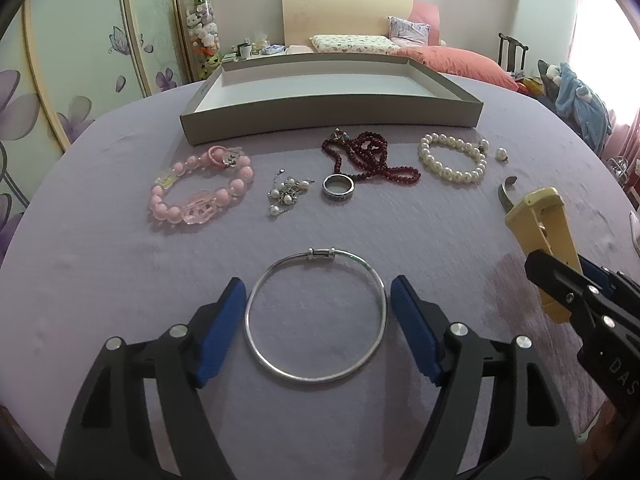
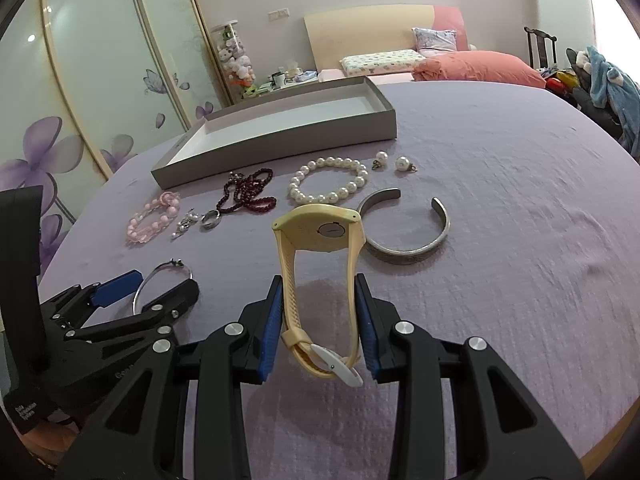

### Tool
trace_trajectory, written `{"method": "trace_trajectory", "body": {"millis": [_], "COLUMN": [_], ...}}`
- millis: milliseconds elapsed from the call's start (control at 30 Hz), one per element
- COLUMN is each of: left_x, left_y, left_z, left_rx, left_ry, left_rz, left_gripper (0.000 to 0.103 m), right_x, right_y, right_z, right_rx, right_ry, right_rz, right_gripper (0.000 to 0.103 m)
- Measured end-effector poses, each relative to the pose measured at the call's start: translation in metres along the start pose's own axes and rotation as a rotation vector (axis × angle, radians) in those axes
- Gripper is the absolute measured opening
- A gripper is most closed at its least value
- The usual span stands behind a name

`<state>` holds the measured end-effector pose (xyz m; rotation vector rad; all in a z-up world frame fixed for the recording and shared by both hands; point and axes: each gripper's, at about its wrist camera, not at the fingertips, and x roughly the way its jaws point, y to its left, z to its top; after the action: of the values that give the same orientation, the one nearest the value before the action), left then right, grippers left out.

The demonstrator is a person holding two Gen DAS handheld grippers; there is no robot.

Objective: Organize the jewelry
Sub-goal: 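Grasp the silver bangle with the left gripper while the right gripper holds the watch, then carry the bangle and watch into the grey tray and release both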

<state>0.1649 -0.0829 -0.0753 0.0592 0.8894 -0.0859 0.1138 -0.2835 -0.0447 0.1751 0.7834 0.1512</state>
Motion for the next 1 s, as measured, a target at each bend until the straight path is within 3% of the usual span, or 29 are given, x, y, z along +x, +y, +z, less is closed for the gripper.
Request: {"method": "trace_trajectory", "body": {"millis": [367, 600, 1000], "left_x": [-0.013, -0.046, -0.060], "left_y": [0.021, 0.056, 0.079], "left_z": [-0.008, -0.020, -0.024], "left_rx": [-0.062, -0.131, -0.194], "left_ry": [-0.040, -0.134, -0.165], "left_rz": [-0.055, -0.013, -0.009], "left_gripper": [0.069, 0.069, 0.069], "right_x": [-0.003, -0.007, -0.008], "right_y": [0.004, 0.013, 0.015], "right_z": [0.001, 0.001, 0.001], "right_rx": [-0.017, -0.043, -0.046], "right_ry": [-0.027, -0.063, -0.068], "right_rz": [0.008, 0.032, 0.032], "right_gripper": [0.035, 0.035, 0.035]}}
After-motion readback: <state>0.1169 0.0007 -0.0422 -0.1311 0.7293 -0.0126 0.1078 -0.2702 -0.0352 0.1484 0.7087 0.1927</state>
